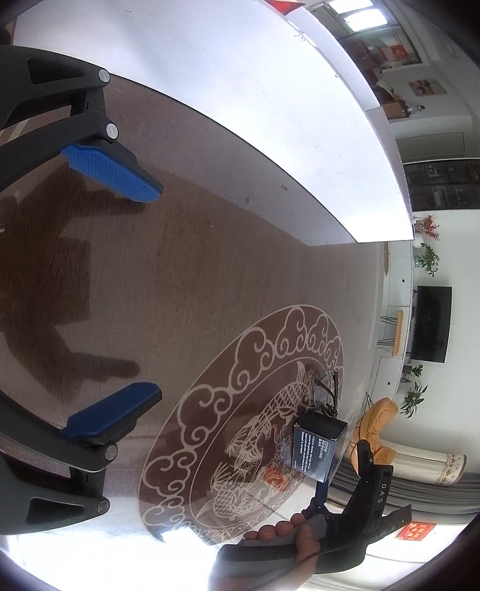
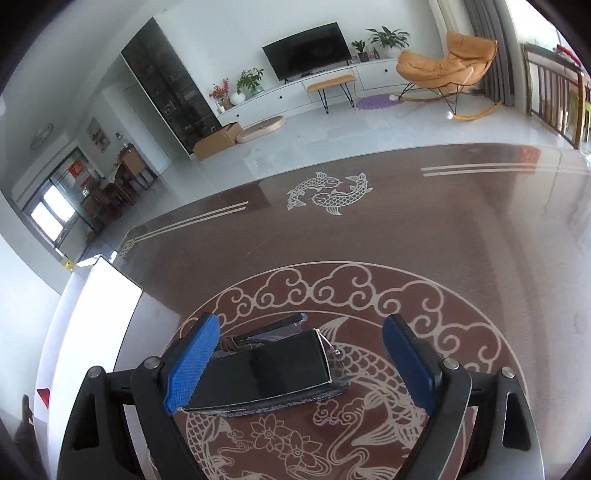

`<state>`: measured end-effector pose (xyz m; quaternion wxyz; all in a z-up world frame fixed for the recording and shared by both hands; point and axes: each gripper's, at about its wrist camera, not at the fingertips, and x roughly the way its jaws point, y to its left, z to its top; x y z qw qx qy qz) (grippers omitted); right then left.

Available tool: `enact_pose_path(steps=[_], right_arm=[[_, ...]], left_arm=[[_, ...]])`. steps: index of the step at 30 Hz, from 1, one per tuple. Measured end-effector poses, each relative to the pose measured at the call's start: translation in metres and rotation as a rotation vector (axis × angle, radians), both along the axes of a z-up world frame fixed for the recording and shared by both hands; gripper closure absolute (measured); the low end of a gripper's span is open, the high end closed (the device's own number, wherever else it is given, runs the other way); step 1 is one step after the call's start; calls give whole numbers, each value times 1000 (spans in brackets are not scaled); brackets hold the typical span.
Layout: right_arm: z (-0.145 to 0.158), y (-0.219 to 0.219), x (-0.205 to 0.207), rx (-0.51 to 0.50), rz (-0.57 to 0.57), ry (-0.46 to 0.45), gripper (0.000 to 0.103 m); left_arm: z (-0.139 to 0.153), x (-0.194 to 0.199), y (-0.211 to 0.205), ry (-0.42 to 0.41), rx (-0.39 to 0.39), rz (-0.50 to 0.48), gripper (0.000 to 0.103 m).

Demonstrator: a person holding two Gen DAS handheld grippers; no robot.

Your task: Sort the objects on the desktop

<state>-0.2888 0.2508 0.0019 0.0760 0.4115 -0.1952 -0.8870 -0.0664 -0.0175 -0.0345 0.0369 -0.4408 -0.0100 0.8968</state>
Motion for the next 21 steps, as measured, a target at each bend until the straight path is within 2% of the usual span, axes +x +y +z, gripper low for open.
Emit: enact_pose_path(steps=[3,6,7,9,11,15,17,19,21], right_arm=[[-3,-20,3,-63,178,7,10],[-12,-45,25,-270,499,-55,11],[-14,-56,37,-300,609,-88,11],[-11,-71,62,-211,720,-91,11],[-11,-74,74,-76,673,-77,11],[-21,-78,67,205,473,-68,11],[-25,-79,55,253,347,-73,11],[-25,-77,45,258,209,-65,11],[-22,-90,40,234,188,-39,11]], left_arm=[[-1,-1,-5,-12,28,16,3],[0,0,-10,-13,50,31,3],[0,1,-11,-12,55,33,3],[0,0,-10,-13,51,35,3],[0,1,-8,-15,41,29,3],[2,5,-7,-12,32,27,3],[2,6,-10,-8,40,37,3],[2,5,-14,-10,54,51,3],[1,5,-19,-12,70,64,3]])
